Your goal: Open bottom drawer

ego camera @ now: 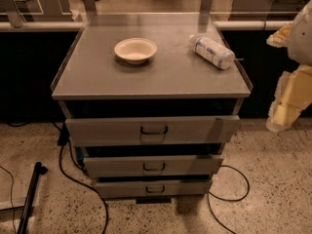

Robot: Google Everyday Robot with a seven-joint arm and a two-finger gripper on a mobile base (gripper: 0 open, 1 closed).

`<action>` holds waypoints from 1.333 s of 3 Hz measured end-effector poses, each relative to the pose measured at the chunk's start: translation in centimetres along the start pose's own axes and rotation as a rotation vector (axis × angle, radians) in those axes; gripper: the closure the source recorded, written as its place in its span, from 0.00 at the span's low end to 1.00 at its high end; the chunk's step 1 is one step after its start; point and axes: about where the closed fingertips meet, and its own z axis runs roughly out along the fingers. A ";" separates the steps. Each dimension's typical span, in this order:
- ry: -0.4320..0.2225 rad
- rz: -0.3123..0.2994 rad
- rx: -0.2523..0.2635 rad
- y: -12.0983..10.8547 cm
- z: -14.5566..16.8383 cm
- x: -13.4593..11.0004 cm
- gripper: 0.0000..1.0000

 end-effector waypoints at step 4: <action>-0.208 -0.033 -0.013 1.5 8.8 1.4 0.00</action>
Offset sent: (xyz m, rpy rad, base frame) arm 0.0181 -0.0054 -0.0635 0.0509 0.0551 -0.0253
